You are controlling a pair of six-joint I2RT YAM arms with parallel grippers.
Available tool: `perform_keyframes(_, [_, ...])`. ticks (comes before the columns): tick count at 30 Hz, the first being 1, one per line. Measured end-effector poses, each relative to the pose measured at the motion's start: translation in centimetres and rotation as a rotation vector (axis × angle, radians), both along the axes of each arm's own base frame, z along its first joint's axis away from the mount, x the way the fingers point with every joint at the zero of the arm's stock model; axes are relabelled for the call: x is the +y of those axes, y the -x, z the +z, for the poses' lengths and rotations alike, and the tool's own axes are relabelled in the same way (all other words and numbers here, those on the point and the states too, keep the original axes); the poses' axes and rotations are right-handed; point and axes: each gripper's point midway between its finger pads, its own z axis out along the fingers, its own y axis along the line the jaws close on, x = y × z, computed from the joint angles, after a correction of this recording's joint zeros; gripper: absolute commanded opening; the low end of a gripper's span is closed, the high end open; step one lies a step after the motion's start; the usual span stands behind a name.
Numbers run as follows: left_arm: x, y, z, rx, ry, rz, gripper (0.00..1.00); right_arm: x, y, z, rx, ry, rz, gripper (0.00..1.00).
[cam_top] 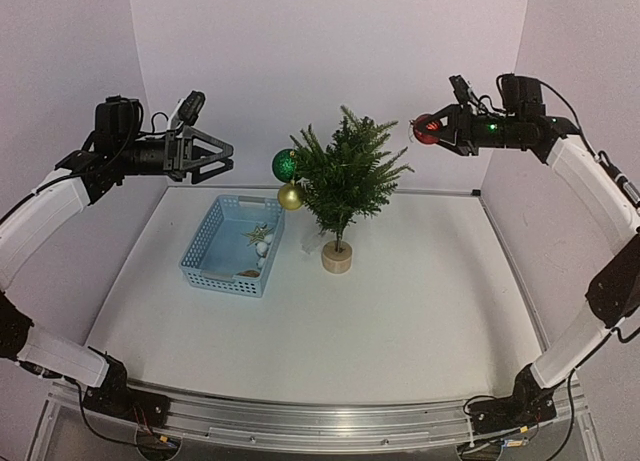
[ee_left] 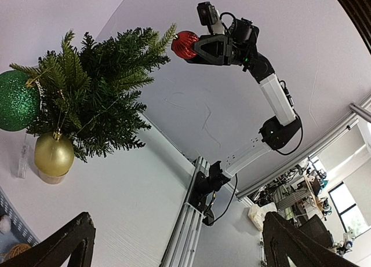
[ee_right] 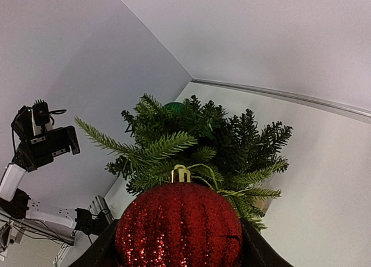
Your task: Decorate the small christmas tree
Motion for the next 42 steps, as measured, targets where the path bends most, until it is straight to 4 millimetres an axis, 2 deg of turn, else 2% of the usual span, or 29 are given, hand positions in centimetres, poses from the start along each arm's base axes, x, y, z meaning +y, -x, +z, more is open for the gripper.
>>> perform_keyframes(10, [0.0, -0.1, -0.4, 0.010, -0.003, 0.001, 1.00, 1.0, -1.9, -3.2, 0.103, -0.010, 0.035, 0.41])
perform_keyframes(20, [0.0, -0.1, -0.7, 0.017, -0.005, 0.001, 1.00, 1.0, -2.6, -3.3, 0.111, -0.019, 0.038, 0.40])
perform_keyframes(30, [0.0, -0.1, -0.8, 0.020, -0.005, 0.000, 1.00, -1.4, -3.7, -4.6, 0.139, -0.010, -0.029, 0.38])
perform_keyframes(42, [0.0, -0.1, -0.7, 0.014, -0.003, 0.000, 1.00, -1.3, -3.6, -4.6, 0.140, -0.015, -0.019, 0.32])
